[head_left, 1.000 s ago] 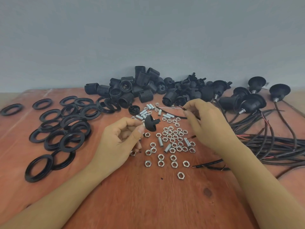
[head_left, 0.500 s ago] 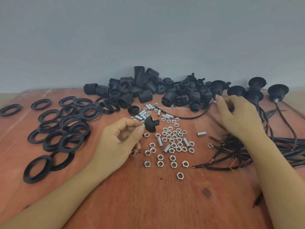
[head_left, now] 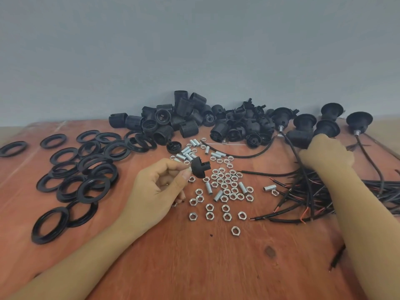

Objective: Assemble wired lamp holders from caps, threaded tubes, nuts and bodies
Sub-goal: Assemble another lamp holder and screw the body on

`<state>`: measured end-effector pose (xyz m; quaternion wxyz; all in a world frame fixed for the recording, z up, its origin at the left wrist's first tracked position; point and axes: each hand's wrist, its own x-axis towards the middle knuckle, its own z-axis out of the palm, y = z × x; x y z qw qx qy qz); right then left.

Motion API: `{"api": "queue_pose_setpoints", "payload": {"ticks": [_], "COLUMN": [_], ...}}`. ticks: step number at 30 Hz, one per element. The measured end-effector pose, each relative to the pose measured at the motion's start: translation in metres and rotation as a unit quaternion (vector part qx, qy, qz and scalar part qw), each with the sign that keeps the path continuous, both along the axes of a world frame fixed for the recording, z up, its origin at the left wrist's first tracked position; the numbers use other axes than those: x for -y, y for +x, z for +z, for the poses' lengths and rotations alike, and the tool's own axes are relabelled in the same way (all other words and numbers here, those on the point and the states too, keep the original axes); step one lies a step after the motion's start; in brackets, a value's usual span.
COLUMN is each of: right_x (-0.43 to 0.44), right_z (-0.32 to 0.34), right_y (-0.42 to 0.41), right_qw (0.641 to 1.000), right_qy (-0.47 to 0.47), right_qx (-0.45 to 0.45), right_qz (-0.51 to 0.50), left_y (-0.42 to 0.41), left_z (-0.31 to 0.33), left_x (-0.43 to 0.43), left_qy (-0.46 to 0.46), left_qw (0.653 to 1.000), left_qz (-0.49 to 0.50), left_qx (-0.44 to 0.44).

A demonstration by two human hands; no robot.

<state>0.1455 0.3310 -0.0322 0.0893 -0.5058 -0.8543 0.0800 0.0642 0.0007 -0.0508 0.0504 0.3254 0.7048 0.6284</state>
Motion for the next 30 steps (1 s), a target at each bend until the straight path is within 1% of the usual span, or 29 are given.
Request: {"api": "queue_pose_setpoints", "payload": {"ticks": [3, 5, 7, 9, 10, 12, 13, 14, 15, 16, 18, 19, 20, 21, 22, 23, 24, 25, 26, 27, 30], "right_x": [-0.006, -0.01, -0.016, -0.023, -0.027, -0.032, -0.035, -0.036, -0.036, -0.037, -0.033, -0.03, -0.025, -0.021, -0.017, -0.013, -0.009, -0.005, -0.003, -0.002, 0.005], "right_z": [-0.001, -0.002, -0.002, -0.001, 0.0, 0.002, 0.001, 0.0, -0.002, -0.004, -0.006, -0.006, -0.005, -0.004, -0.004, -0.004, -0.003, -0.002, -0.001, 0.0, 0.008], "right_y": [-0.01, -0.016, -0.021, -0.023, -0.023, -0.02, -0.017, -0.013, -0.01, -0.008, -0.006, -0.008, -0.01, -0.014, -0.018, -0.021, -0.021, -0.021, -0.019, -0.016, -0.001], "right_qw": [1.0, 0.999, 0.997, 0.987, 0.975, 0.931, 0.91, 0.905, 0.916, 0.935, 0.97, 0.978, 0.979, 0.974, 0.958, 0.929, 0.893, 0.859, 0.839, 0.84, 0.882], "right_qy": [-0.025, -0.031, -0.038, -0.069, -0.102, -0.2, -0.239, -0.248, -0.23, -0.195, -0.135, -0.123, -0.121, -0.136, -0.174, -0.232, -0.294, -0.346, -0.372, -0.369, -0.28], "right_qx": [-0.004, -0.024, -0.066, -0.138, -0.187, -0.285, -0.315, -0.319, -0.299, -0.265, -0.166, -0.127, -0.114, -0.133, -0.187, -0.253, -0.31, -0.351, -0.368, -0.368, -0.341], "right_qz": [0.002, 0.0, 0.001, 0.038, 0.066, 0.112, 0.125, 0.132, 0.135, 0.134, 0.119, 0.114, 0.115, 0.12, 0.13, 0.136, 0.139, 0.141, 0.145, 0.152, 0.167], "left_y": [0.0, 0.0, -0.001, -0.002, -0.002, -0.002, -0.002, -0.001, -0.001, -0.001, -0.001, -0.001, -0.001, 0.0, 0.0, 0.001, 0.001, 0.001, 0.0, 0.0, 0.0], "left_z": [-0.001, -0.001, -0.001, -0.002, -0.002, -0.002, -0.002, -0.003, -0.003, -0.003, -0.004, -0.004, -0.004, -0.004, -0.003, -0.003, -0.003, -0.003, -0.003, -0.003, -0.004], "left_x": [0.0, 0.0, 0.0, 0.0, 0.0, -0.001, -0.001, -0.001, -0.001, -0.001, 0.0, 0.0, 0.0, 0.0, -0.001, -0.001, -0.001, -0.001, -0.001, -0.001, 0.0], "left_qy": [0.002, 0.004, 0.007, 0.009, 0.008, 0.007, 0.011, 0.014, 0.016, 0.015, 0.011, 0.011, 0.012, 0.012, 0.011, 0.01, 0.01, 0.01, 0.011, 0.012, 0.014], "left_qw": [1.0, 1.0, 1.0, 1.0, 1.0, 1.0, 1.0, 1.0, 1.0, 1.0, 1.0, 1.0, 1.0, 1.0, 1.0, 1.0, 1.0, 1.0, 1.0, 1.0, 1.0], "left_qz": [-0.003, -0.005, -0.006, -0.009, -0.011, -0.014, -0.015, -0.017, -0.018, -0.017, -0.014, -0.013, -0.012, -0.011, -0.01, -0.01, -0.01, -0.011, -0.011, -0.011, -0.011], "left_qx": [-0.001, 0.002, -0.001, -0.005, -0.007, -0.007, -0.005, -0.003, -0.003, -0.006, -0.008, -0.007, -0.006, -0.005, -0.005, -0.005, -0.004, -0.003, -0.002, 0.0, 0.002]}}
